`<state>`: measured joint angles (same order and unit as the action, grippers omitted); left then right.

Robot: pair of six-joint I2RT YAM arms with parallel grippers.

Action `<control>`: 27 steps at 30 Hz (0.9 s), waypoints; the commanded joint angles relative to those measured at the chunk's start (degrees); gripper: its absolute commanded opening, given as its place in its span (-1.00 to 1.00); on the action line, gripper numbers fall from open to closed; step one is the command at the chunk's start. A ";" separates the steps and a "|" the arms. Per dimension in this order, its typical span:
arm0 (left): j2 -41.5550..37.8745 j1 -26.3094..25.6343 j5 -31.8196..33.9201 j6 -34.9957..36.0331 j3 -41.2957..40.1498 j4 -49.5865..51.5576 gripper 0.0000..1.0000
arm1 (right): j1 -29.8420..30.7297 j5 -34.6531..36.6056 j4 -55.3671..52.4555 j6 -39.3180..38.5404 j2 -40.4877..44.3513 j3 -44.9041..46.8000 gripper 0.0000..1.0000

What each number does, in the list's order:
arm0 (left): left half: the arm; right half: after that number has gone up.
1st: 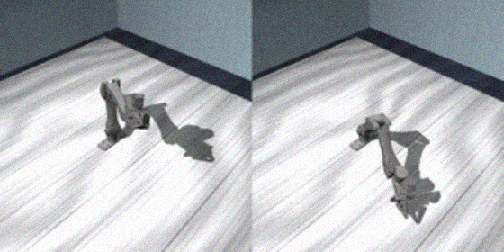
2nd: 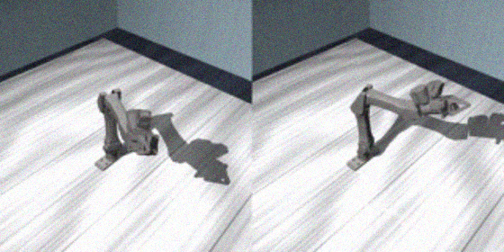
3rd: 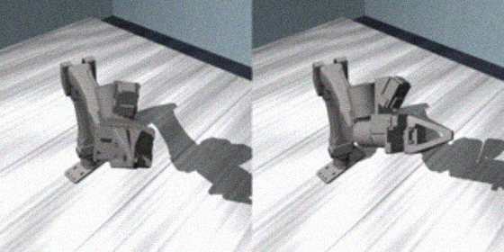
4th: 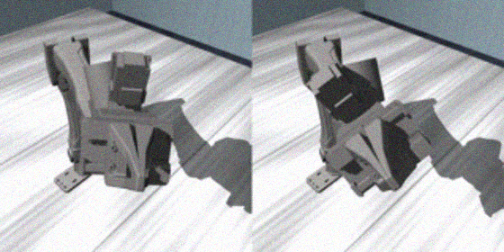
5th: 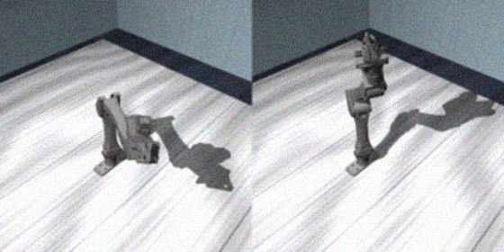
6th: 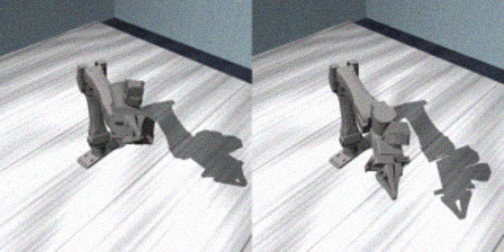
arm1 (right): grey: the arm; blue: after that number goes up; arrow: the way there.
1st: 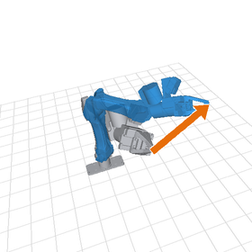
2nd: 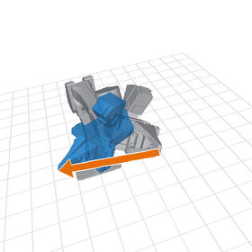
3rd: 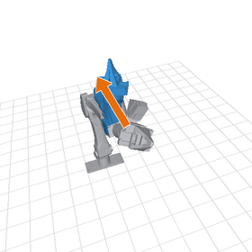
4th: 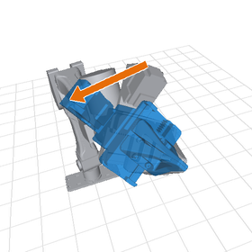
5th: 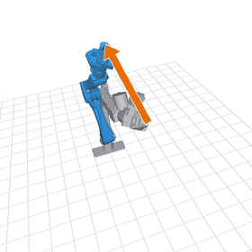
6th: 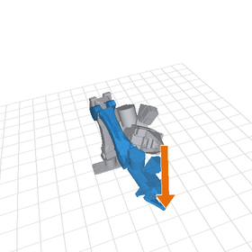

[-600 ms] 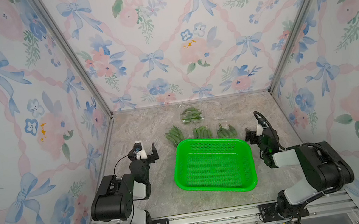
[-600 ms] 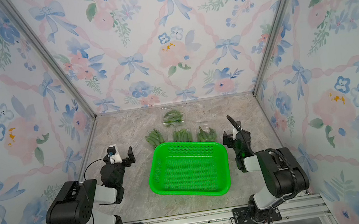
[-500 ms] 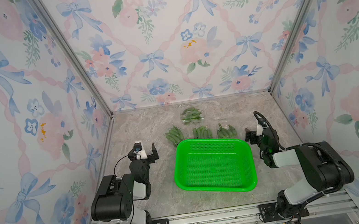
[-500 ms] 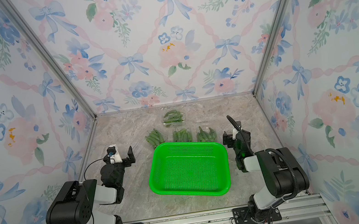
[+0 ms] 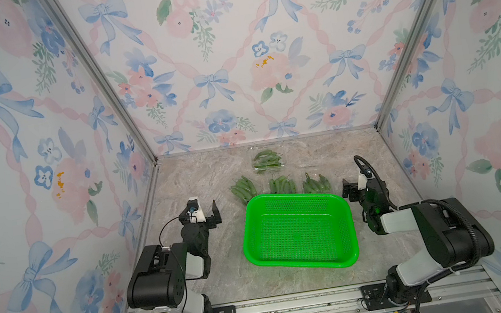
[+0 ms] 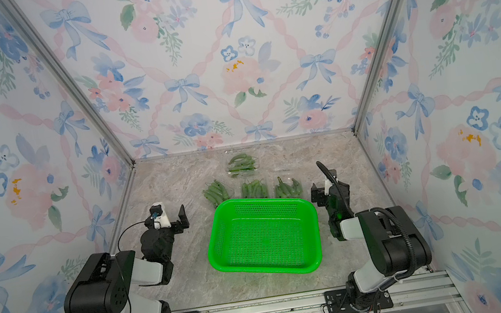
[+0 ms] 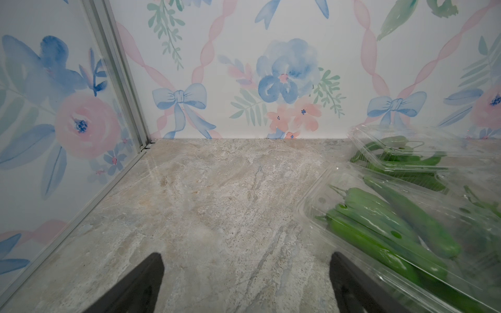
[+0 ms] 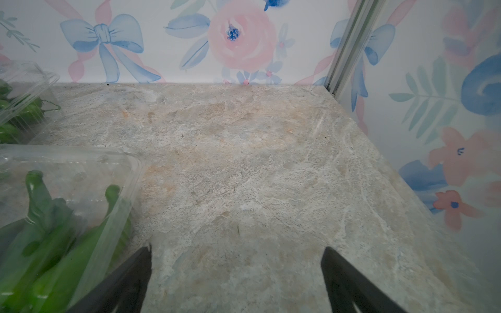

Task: Take small green peppers out of containers
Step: Move the basket to the center of the board.

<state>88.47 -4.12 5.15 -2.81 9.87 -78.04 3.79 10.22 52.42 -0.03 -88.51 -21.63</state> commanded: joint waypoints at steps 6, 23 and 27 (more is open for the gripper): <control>0.71 -0.19 0.45 -0.38 0.85 0.03 0.96 | -0.17 -0.46 -0.30 0.47 -0.08 -0.69 0.94; -12.98 -4.40 8.08 1.82 3.67 14.82 0.96 | 0.94 1.64 -27.33 0.30 7.99 -12.75 0.94; -17.78 -6.88 11.69 -0.77 5.50 19.34 0.96 | 1.26 2.31 -35.76 2.96 11.68 -15.56 0.94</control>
<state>73.03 -9.85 13.10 -2.61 13.21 -62.98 4.32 11.18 26.74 0.91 -78.87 -35.29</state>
